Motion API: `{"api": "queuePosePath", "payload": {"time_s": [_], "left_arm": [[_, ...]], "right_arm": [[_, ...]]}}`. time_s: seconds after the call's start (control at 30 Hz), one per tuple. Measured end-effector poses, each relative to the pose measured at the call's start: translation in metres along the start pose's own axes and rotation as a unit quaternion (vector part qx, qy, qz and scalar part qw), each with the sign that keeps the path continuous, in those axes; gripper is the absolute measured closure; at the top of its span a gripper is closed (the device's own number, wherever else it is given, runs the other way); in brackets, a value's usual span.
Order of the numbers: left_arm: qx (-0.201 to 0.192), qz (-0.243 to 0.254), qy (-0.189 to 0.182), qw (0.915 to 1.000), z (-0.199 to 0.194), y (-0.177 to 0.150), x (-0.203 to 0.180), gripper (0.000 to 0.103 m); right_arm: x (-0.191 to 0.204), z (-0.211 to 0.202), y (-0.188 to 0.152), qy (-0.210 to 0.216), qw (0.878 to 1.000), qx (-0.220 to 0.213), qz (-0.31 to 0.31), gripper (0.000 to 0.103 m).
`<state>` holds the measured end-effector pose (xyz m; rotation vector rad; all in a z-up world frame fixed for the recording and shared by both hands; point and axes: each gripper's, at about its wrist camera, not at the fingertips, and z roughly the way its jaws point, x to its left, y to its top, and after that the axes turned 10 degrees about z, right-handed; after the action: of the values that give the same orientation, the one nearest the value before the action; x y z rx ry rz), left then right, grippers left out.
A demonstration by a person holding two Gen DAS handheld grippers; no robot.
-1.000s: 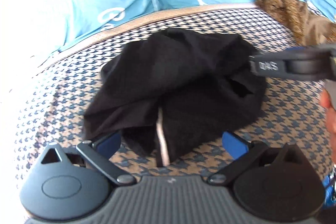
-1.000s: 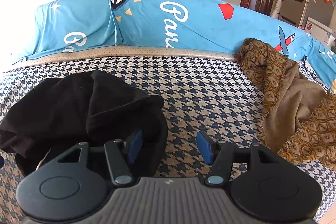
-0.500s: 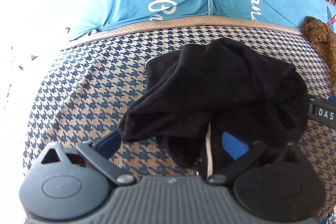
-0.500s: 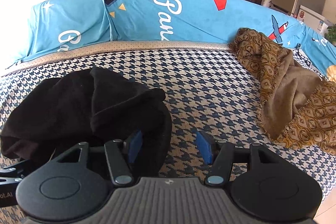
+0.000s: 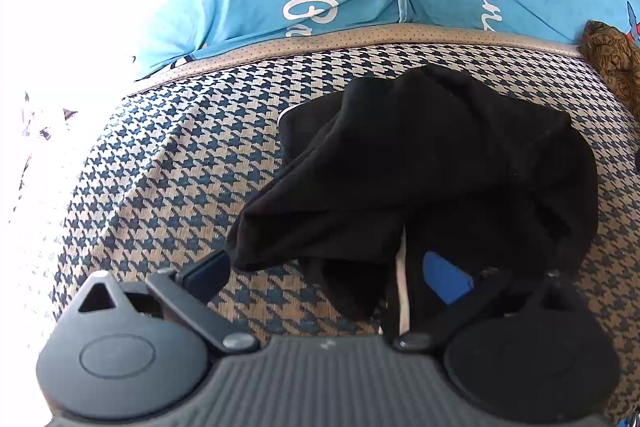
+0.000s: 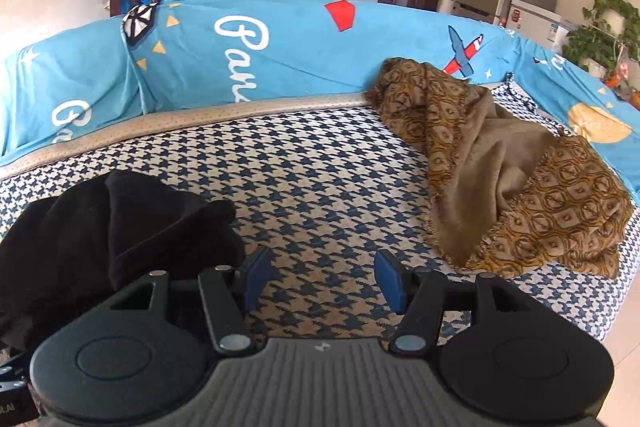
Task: Fold clothes
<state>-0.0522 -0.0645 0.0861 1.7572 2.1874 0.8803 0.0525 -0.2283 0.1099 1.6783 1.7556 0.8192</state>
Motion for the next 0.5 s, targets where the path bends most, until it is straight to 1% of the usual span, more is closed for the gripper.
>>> {"api": "queuePosePath", "payload": {"time_s": [0.1,0.27,0.5], "left_arm": [[-0.002,0.001,0.010,0.9999,0.000,0.001,0.000,0.000],[0.000,0.000,0.011,0.9999,0.002,0.001,0.000,0.000],[0.001,0.005,0.011,0.9999,0.003,0.001,-0.002,0.000]], "right_arm": [[-0.009,-0.001,0.004,-0.014,1.000,-0.009,0.014,0.047],[-0.023,-0.003,0.010,-0.027,0.999,-0.020,0.035,0.047],[-0.029,-0.003,0.012,-0.025,0.999,-0.019,0.044,0.047]]}}
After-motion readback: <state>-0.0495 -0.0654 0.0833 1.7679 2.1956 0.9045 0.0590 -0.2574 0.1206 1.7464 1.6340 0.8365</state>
